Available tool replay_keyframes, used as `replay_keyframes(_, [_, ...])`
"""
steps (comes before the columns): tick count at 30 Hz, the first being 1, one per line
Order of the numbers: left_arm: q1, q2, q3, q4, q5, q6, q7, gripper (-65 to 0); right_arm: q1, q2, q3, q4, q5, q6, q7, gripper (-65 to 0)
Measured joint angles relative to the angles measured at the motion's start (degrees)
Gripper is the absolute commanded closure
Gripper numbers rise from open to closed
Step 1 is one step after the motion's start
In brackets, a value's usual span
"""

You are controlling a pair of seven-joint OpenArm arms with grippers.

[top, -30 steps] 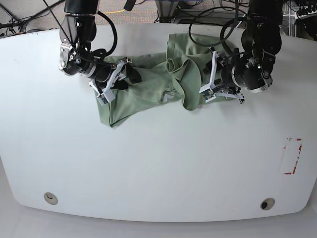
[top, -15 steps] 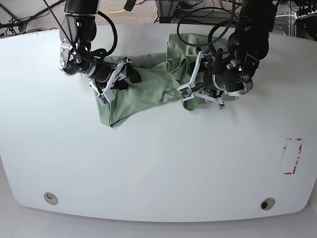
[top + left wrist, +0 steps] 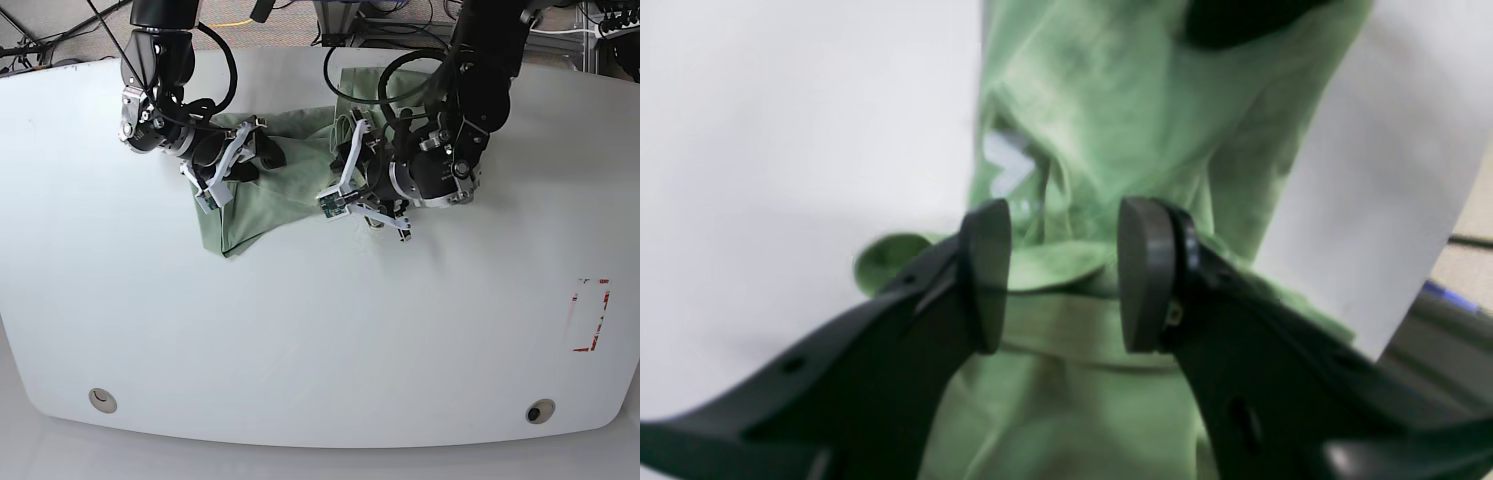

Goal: Fold the T-shirt properly
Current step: 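Lower the folded end onto the strip and open the left gripper, then release the right gripper and withdraw both grippers from the shirt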

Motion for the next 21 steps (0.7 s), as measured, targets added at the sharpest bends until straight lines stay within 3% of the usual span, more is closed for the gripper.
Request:
replay_keyframes(5, [-0.79, 0.09, -4.07, 4.87, 0.0, 0.02, 0.26, -24.4, 0.17, 0.0, 0.0, 0.0, 0.0, 0.0, -0.04, -33.5])
replay_keyframes(10, [1.62, -0.39, -10.64, 5.73, 0.0, 0.0, 4.02, -24.4, 0.98, -0.02, 0.0, 0.0, -0.22, -0.07, -0.9, -33.9])
replay_keyframes(16, [6.62, -5.66, -18.53, 5.62, 0.5, 0.0, 4.48, -24.0, 3.74, -1.11, 5.31, -0.28, 0.63, -0.39, -3.45, -34.1])
replay_keyframes(21, [12.02, -6.49, -23.87, 5.44, 0.46, 0.04, 3.43, -14.2, 5.73, -1.4, 11.1, -0.37, 5.11, -0.39, -6.03, -34.4])
